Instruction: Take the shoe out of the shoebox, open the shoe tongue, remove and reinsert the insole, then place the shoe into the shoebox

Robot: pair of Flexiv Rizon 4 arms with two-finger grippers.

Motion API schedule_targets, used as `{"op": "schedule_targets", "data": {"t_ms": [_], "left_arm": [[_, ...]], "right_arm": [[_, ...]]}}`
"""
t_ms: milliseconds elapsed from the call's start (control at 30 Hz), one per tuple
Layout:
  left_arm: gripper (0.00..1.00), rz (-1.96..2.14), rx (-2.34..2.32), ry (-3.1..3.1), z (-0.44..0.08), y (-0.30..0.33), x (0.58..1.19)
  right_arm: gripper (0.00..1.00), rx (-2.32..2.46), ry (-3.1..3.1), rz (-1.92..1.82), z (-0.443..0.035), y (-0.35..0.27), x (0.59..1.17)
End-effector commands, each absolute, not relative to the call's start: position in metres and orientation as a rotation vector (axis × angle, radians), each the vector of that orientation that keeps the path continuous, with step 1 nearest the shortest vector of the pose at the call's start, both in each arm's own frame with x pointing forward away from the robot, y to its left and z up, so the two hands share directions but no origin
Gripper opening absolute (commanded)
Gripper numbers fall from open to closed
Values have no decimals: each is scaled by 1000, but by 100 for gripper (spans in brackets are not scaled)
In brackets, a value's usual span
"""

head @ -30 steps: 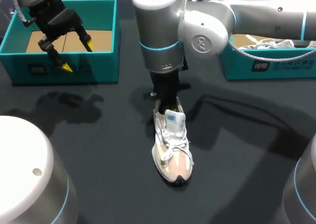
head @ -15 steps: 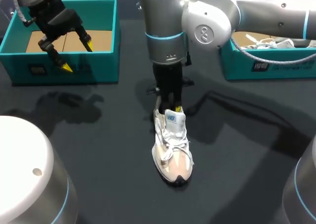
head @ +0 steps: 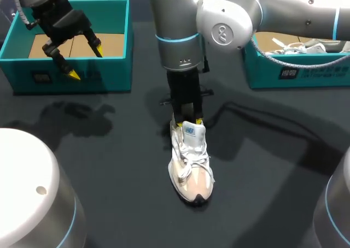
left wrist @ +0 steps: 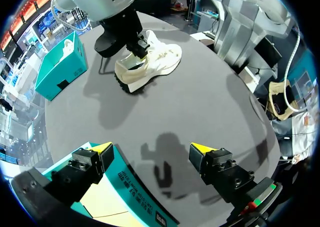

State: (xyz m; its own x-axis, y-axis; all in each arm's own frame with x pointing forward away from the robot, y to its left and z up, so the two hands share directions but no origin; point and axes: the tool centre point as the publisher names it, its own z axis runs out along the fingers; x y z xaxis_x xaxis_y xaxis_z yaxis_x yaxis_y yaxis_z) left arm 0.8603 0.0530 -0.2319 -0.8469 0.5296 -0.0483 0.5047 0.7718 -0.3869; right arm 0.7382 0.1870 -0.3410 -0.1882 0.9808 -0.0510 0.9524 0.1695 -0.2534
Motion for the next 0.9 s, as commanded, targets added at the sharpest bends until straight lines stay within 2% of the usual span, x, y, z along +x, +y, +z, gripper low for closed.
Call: {"op": "schedule_targets", "data": {"t_ms": [33, 267, 400, 667, 900], "left_arm": [[100, 602, -848, -2898, -232, 54, 860], [100, 602, -848, -2898, -232, 54, 860], [100, 602, -848, -2898, -232, 54, 860], [100, 602, -848, -2898, -232, 54, 860], [100, 602, -848, -2898, -232, 54, 860]], "right_arm": [[42, -1922, -2297, 348, -341, 187, 735], [49, -1927, -2280, 358, -340, 186, 730], [62, -1921, -2279, 363, -340, 187, 730], [76, -1899, -2287, 383, -340, 190, 731], [93, -1906, -2279, 392, -339, 192, 727]]}}
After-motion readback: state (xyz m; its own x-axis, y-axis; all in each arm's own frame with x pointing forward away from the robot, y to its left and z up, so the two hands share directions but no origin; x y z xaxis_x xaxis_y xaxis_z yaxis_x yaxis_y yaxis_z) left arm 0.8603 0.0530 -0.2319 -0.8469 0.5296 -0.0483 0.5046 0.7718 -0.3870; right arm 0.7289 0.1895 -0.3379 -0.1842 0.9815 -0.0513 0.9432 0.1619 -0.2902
